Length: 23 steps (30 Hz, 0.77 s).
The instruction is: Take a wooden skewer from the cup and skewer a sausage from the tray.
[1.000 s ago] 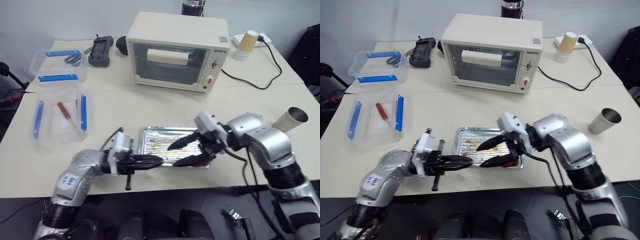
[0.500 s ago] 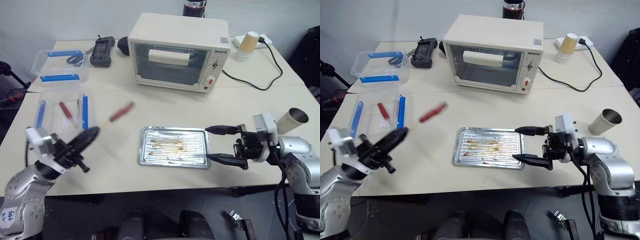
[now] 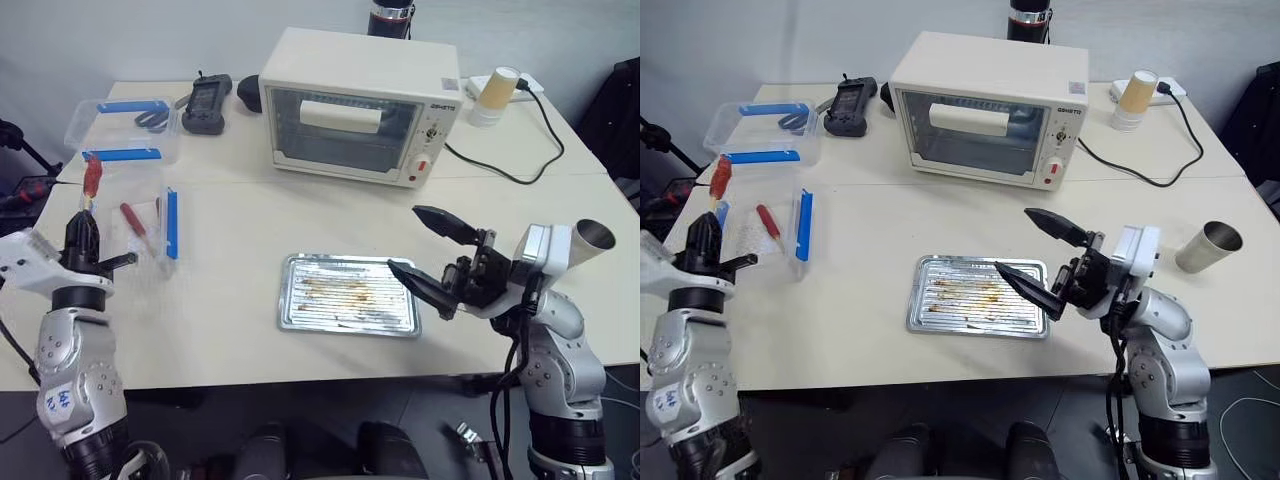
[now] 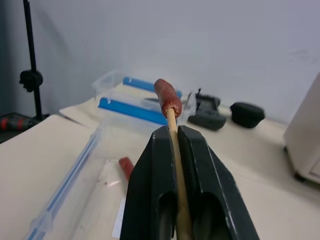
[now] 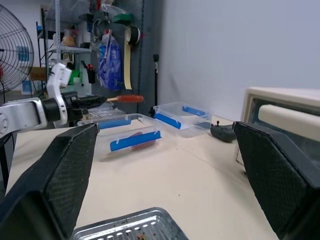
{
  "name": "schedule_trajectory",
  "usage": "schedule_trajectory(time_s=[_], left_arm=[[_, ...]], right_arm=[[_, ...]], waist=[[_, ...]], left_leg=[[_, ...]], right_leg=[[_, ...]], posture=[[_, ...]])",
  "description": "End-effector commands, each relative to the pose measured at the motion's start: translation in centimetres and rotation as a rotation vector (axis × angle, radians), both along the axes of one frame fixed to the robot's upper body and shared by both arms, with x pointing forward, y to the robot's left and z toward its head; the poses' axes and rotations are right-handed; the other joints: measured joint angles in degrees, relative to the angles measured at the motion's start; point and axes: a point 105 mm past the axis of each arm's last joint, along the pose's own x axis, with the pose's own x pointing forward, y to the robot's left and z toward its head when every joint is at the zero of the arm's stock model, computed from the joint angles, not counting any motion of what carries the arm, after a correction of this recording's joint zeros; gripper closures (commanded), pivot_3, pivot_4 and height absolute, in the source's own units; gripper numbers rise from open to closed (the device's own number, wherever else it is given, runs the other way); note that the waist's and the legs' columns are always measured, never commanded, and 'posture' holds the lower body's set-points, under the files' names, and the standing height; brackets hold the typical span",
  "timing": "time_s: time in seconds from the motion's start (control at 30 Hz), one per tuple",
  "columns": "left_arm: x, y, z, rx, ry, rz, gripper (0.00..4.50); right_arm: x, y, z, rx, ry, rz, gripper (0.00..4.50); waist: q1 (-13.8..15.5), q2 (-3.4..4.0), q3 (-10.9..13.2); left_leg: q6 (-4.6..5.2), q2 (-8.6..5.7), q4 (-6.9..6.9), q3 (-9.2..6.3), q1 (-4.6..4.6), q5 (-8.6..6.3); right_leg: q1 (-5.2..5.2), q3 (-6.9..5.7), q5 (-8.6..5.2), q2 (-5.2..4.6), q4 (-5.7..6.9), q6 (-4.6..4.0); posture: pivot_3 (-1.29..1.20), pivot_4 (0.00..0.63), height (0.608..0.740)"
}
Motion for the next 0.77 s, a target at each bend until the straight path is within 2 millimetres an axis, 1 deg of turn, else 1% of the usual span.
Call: schedule_trajectory(time_s=[0.03, 0.07, 0.1, 0.23, 0.3, 0.33, 0.37, 0.4, 0.43, 0.5, 0.53, 0.57, 0.63, 0.7, 0.77], left_arm=[[0.4, 0.1, 0.9, 0.0, -0.019, -0.001, 3.74], [0.4, 0.1, 1.0, -0.008, -0.028, -0.002, 3.41], [0.3, -0.2, 1.6, 0.029, -0.046, -0.02, 3.19], [-0.6, -2.1, 3.4, 0.147, -0.134, -0.145, 2.0], [-1.6, -4.8, 4.4, 0.299, -0.165, -0.337, 1.43], [-2.3, -6.8, 4.4, 0.41, -0.149, -0.485, 1.18], [-2.9, -8.1, 4.1, 0.478, -0.132, -0.586, 1.18], [-3.8, -9.4, 2.9, 0.562, -0.071, -0.735, 1.18], [-4.7, -10.3, 1.4, 0.636, 0.014, -0.858, 1.18], [-6.5, -10.9, -2.1, 0.758, 0.209, -1.059, 1.18], [-7.1, -10.7, -3.3, 0.792, 0.269, -1.108, 1.18], [-7.9, -10.6, -4.4, 0.765, 0.316, -1.187, 1.18], [-8.4, -10.2, -5.2, 0.741, 0.32, -1.213, 1.18], [-7.8, -9.8, -5.4, 0.727, 0.317, -1.154, 1.18], [-7.1, -9.6, -5.3, 0.758, 0.305, -1.08, 1.18]], right_arm=[[0.1, -0.5, 0.8, -0.015, -0.052, -0.016, 0.0], [0.2, -0.5, 0.8, -0.017, -0.053, -0.018, 0.0], [0.3, -0.7, 0.7, -0.023, -0.053, -0.022, 0.0], [0.4, -1.4, 0.3, -0.055, -0.042, -0.036, 0.0], [0.4, -2.0, -0.1, -0.089, -0.023, -0.033, 0.0], [0.3, -2.3, -0.6, -0.13, -0.002, -0.019, 0.0], [0.2, -2.6, -1.0, -0.158, 0.012, -0.008, 0.0], [0.0, -3.0, -1.7, -0.208, 0.029, 0.013, 0.0], [-0.2, -3.5, -2.6, -0.26, 0.06, 0.038, 0.0], [-0.5, -4.6, -4.4, -0.361, 0.119, 0.092, 0.0], [-0.6, -5.0, -5.2, -0.394, 0.148, 0.109, 0.0], [-0.7, -5.5, -6.0, -0.43, 0.17, 0.127, 0.0], [-0.8, -6.1, -7.2, -0.454, 0.214, 0.14, 0.0], [-0.9, -6.4, -8.0, -0.472, 0.219, 0.144, 0.0], [-0.8, -6.5, -8.1, -0.455, 0.21, 0.125, 0.0]], waist=[[-0.01, -0.01, 0.0], [-0.03, -0.03, -0.01], [-0.09, -0.03, -0.01], [-0.24, -0.03, -0.01], [-0.33, -0.03, -0.01], [-0.35, -0.03, 0.0], [-0.39, -0.04, 0.0], [-0.38, -0.03, 0.0], [-0.39, -0.03, 0.0], [-0.46, 0.03, 0.0], [-0.47, 0.03, 0.01], [-0.47, 0.05, 0.02], [-0.47, 0.05, 0.02], [-0.38, 0.05, 0.03], [-0.31, 0.06, 0.03]], left_leg=[[0.0, 0.0, 0.0, 0.0, 0.0, 0.0], [0.0, 0.0, 0.0, 0.0, -0.01, 0.0], [0.0, 0.01, 0.0, 0.0, -0.02, 0.0], [0.0, 0.01, -0.03, 0.01, -0.02, 0.0], [-0.01, 0.02, -0.04, 0.03, -0.02, 0.0], [-0.01, 0.02, -0.06, 0.04, -0.01, -0.01], [-0.02, 0.03, -0.06, 0.07, -0.03, -0.01], [-0.02, 0.04, -0.08, 0.18, -0.04, -0.01], [-0.02, 0.03, -0.08, 0.38, -0.03, -0.01], [-0.01, 0.05, -0.12, 0.55, 0.0, -0.02], [0.01, 0.04, -0.13, 0.64, 0.04, -0.04], [0.01, 0.07, -0.15, 0.64, 0.04, -0.04], [0.01, 0.1, -0.15, 0.65, 0.03, -0.05], [0.0, 0.15, -0.14, 0.63, 0.01, -0.05], [0.0, 0.15, -0.13, 0.61, 0.01, -0.04]], right_leg=[[0.0, 0.0, 0.0, 0.0, 0.0, 0.0], [-0.01, -0.01, 0.0, 0.0, 0.0, 0.0], [-0.01, -0.01, 0.0, 0.0, 0.0, 0.0], [-0.03, -0.01, 0.0, 0.0, 0.0, 0.0], [-0.04, -0.01, 0.0, 0.0, -0.02, 0.0], [-0.04, -0.01, 0.0, -0.01, -0.03, 0.0], [-0.05, -0.01, -0.01, 0.01, -0.04, -0.02], [-0.06, -0.02, -0.01, 0.01, -0.07, -0.02], [-0.06, 0.0, -0.02, 0.0, -0.08, -0.03], [-0.05, 0.02, -0.03, 0.0, -0.13, -0.06], [-0.06, 0.06, -0.04, 0.0, -0.13, -0.07], [-0.06, 0.03, -0.05, 0.02, -0.18, -0.1], [-0.13, 0.04, -0.08, 0.02, -0.21, -0.16], [-0.22, 0.05, -0.1, 0.01, -0.21, -0.2], [-0.23, 0.06, -0.1, -0.04, -0.17, -0.19]], posture=[[0.0, 0.15, 0.74], [0.0, 0.15, 0.74], [0.0, 0.15, 0.74], [0.0, 0.15, 0.74], [0.0, 0.15, 0.74], [0.0, 0.15, 0.74], [0.0, 0.15, 0.74], [0.0, 0.15, 0.74], [0.0, 0.15, 0.74], [0.0, 0.15, 0.74], [0.0, 0.15, 0.74], [0.0, 0.15, 0.74], [0.0, 0.15, 0.74], [0.0, 0.15, 0.74], [0.0, 0.15, 0.74]])
